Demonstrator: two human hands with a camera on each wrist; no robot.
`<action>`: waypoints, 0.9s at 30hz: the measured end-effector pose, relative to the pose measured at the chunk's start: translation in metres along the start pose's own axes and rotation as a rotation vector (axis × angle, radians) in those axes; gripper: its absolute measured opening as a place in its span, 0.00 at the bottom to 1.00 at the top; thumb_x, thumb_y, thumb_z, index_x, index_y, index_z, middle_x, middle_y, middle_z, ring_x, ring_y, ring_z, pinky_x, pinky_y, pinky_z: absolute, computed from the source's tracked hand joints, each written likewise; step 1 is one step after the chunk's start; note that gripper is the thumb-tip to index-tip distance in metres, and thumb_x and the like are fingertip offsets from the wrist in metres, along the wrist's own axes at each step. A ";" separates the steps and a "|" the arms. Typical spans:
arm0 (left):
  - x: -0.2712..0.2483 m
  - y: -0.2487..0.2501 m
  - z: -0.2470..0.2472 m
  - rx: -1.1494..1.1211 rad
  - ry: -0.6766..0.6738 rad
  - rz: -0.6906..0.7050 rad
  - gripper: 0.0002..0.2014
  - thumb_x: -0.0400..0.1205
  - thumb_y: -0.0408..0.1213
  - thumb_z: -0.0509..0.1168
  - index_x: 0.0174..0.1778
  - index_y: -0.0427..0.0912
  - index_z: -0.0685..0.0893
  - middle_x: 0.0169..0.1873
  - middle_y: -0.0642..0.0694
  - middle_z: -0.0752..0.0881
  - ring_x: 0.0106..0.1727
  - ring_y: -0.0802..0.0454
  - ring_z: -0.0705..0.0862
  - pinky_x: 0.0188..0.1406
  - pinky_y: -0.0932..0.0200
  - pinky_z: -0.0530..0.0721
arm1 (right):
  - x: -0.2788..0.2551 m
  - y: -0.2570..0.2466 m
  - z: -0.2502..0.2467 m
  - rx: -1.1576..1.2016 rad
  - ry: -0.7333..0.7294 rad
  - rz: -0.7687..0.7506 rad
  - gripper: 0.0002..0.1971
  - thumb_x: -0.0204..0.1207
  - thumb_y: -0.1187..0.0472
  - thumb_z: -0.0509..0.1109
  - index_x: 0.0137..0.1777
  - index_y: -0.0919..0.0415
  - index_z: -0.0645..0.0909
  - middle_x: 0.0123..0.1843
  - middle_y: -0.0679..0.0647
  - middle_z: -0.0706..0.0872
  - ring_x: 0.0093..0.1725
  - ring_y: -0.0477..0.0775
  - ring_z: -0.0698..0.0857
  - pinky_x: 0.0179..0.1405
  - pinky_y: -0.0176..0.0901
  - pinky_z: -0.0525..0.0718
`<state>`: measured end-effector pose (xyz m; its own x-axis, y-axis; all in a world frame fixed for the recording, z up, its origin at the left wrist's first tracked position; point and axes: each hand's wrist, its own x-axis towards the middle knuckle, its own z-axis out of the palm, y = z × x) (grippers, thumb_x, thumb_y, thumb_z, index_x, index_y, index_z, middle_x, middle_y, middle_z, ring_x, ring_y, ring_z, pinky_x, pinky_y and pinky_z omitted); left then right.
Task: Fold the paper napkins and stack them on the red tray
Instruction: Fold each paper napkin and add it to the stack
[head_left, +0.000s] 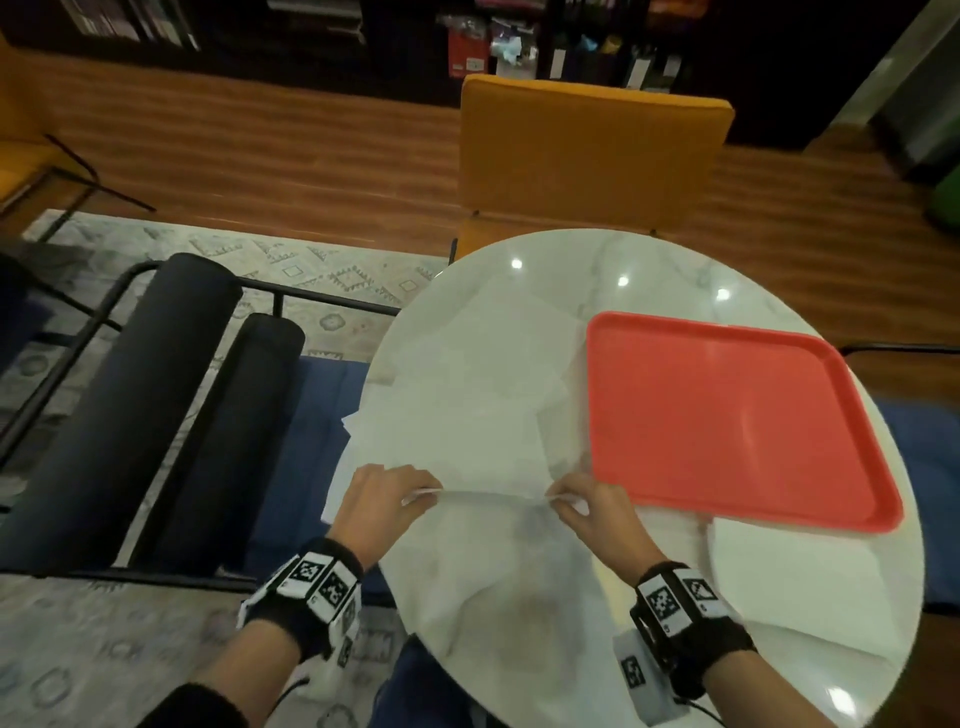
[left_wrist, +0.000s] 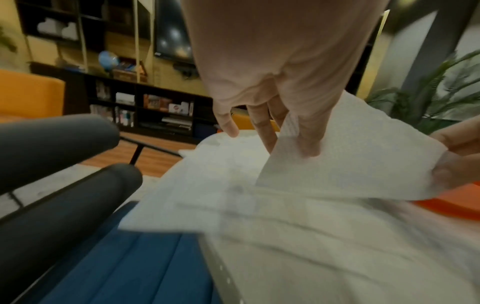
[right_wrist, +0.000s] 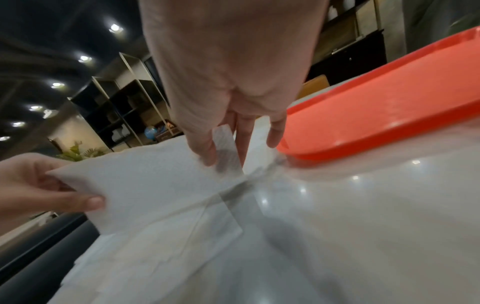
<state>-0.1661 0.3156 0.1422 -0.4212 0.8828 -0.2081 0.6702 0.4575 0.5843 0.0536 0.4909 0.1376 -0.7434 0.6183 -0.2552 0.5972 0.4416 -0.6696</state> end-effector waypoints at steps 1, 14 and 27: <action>-0.005 -0.002 0.005 -0.041 -0.023 -0.022 0.20 0.75 0.56 0.56 0.46 0.51 0.89 0.43 0.56 0.90 0.44 0.53 0.86 0.49 0.58 0.78 | -0.003 0.002 0.004 -0.002 -0.017 0.020 0.06 0.76 0.65 0.70 0.49 0.57 0.86 0.44 0.49 0.91 0.45 0.46 0.86 0.44 0.32 0.75; 0.011 -0.017 0.005 -0.462 0.096 -0.412 0.06 0.75 0.37 0.72 0.45 0.40 0.87 0.42 0.43 0.90 0.48 0.42 0.87 0.51 0.44 0.86 | 0.066 -0.033 -0.013 0.000 0.013 0.025 0.06 0.76 0.64 0.70 0.38 0.64 0.80 0.30 0.58 0.80 0.32 0.53 0.75 0.32 0.42 0.67; -0.023 0.000 0.042 0.054 0.143 -0.195 0.29 0.82 0.41 0.63 0.79 0.40 0.64 0.77 0.40 0.68 0.77 0.42 0.68 0.72 0.40 0.70 | 0.045 -0.050 0.037 -0.349 0.029 -0.097 0.23 0.82 0.63 0.59 0.77 0.60 0.67 0.75 0.58 0.73 0.74 0.59 0.71 0.72 0.57 0.67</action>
<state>-0.1305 0.3001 0.1137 -0.6253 0.7551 -0.1969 0.5981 0.6259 0.5005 -0.0208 0.4726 0.1342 -0.7958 0.5786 -0.1787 0.5948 0.6916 -0.4097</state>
